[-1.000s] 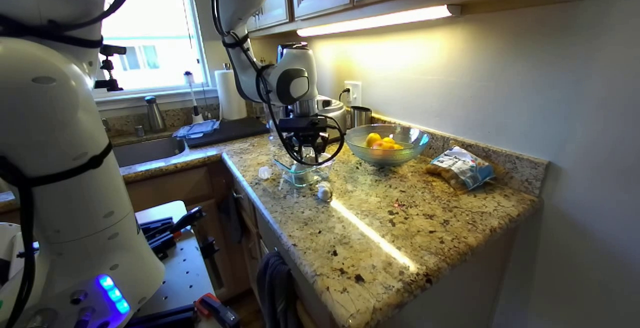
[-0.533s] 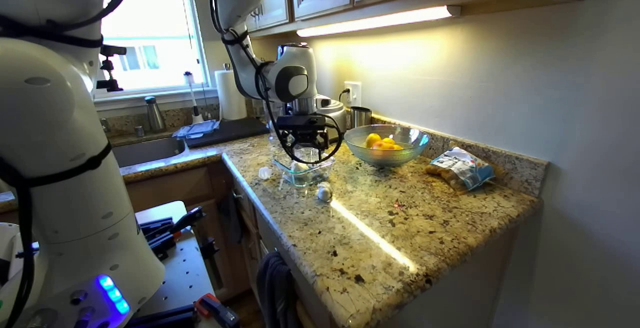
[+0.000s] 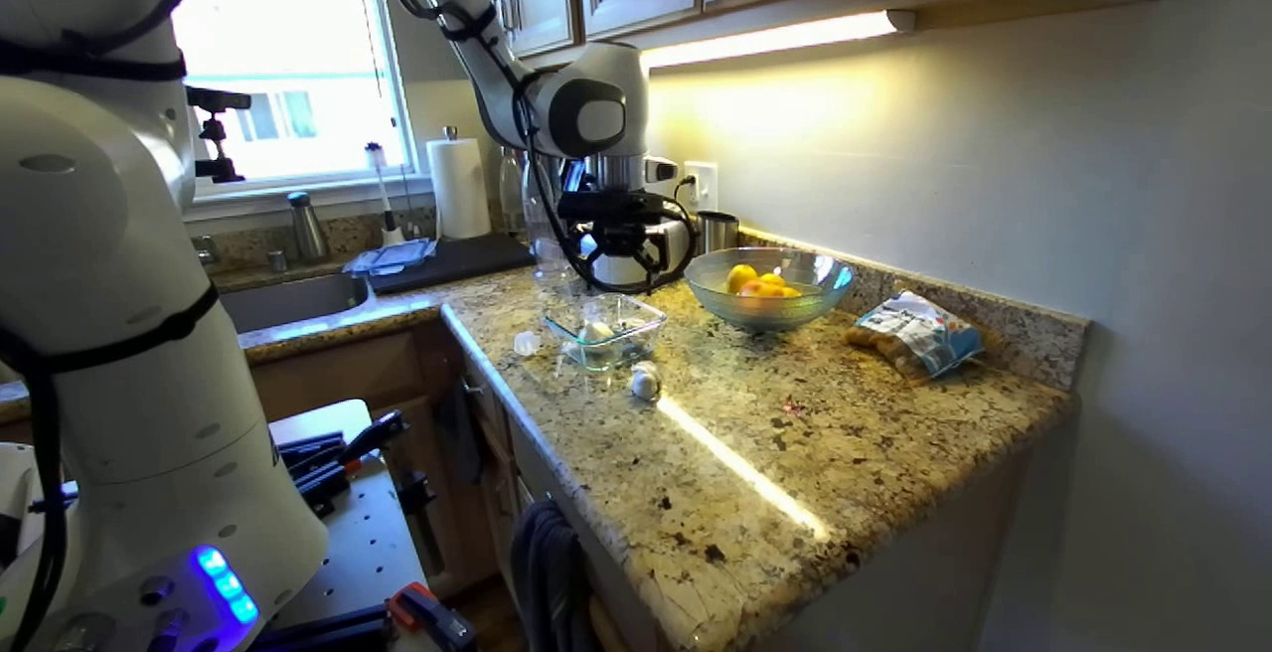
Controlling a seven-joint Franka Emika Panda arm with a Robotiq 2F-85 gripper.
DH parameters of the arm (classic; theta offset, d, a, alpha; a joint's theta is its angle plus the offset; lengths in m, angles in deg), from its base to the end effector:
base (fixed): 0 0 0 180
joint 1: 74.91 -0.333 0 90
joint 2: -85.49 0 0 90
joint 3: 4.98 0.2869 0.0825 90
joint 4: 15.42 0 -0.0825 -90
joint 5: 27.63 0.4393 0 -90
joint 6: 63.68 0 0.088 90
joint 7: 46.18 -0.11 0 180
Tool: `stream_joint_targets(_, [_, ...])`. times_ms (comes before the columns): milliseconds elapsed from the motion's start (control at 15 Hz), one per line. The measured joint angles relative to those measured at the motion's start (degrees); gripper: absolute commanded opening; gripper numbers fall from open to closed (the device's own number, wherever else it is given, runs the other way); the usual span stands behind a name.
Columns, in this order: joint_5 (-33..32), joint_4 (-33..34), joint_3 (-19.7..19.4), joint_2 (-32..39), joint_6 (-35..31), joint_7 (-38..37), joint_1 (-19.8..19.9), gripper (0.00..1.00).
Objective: Pick up the three cloves of garlic from the countertop and put them in the bowl.
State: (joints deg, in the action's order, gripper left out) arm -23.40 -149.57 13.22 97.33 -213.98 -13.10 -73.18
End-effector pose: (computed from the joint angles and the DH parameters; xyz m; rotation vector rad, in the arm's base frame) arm 0.5273 0.1607 0.1815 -2.8115 -1.1773 -0.1489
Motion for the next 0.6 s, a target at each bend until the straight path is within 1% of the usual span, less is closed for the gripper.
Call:
stream_joint_targets(200, [0.0, -0.1, -2.8, -1.6, 0.8, 1.0, 0.0, 1.00])
stream_joint_targets(600, [-0.1, -1.1, -7.1, -1.7, 0.8, 3.3, 0.0, 1.00])
